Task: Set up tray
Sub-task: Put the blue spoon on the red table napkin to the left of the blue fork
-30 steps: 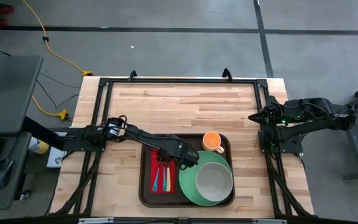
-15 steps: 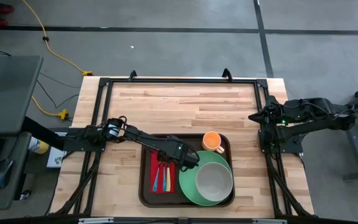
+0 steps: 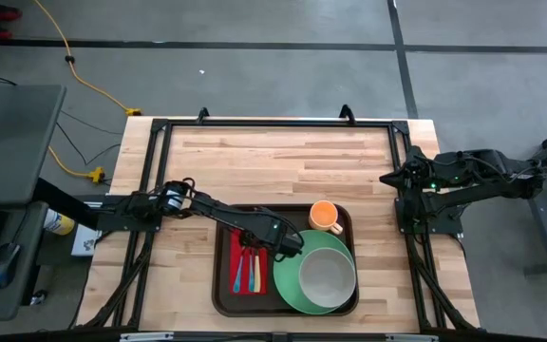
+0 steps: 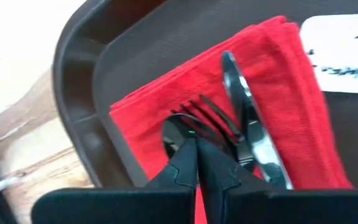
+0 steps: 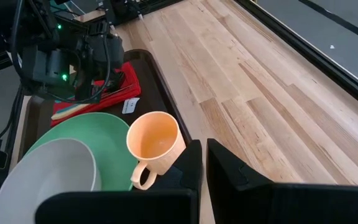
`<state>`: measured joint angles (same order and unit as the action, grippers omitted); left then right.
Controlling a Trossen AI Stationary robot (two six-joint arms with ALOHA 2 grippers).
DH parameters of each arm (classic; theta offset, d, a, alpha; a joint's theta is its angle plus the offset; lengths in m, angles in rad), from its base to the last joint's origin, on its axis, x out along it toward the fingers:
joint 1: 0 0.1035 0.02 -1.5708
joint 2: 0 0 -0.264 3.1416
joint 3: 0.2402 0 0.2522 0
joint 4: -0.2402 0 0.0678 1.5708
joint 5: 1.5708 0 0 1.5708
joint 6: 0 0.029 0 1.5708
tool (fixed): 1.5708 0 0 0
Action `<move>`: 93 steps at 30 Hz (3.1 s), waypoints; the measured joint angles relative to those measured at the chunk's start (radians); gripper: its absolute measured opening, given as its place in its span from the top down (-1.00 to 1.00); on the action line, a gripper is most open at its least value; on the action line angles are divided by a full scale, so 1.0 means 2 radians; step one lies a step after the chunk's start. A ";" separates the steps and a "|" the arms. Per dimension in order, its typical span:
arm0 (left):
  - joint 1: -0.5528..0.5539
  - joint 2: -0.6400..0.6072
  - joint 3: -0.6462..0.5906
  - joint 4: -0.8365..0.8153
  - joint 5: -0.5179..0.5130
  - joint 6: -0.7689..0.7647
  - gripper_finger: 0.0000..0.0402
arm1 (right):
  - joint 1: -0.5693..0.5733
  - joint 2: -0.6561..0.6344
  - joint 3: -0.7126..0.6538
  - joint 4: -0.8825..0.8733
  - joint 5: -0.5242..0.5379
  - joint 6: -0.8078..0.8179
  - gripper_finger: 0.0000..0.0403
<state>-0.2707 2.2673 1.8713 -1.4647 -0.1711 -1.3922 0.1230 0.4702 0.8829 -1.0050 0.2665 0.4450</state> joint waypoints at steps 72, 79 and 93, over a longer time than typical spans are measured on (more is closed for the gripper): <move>-0.002 0.029 0.000 -0.040 0.025 0.031 0.78 | 0.000 0.000 0.000 -0.004 0.004 -0.004 1.00; -0.002 0.030 0.000 -0.048 0.024 0.034 0.78 | 0.000 0.000 0.000 -0.004 0.006 -0.004 1.00; -0.002 0.030 -0.001 -0.053 0.016 0.038 0.78 | 0.000 0.000 0.000 -0.004 0.007 -0.010 1.00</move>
<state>-0.2745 2.3276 1.8702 -1.5704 -0.1387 -1.3163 0.1226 0.4698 0.8829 -1.0126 0.2810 0.4252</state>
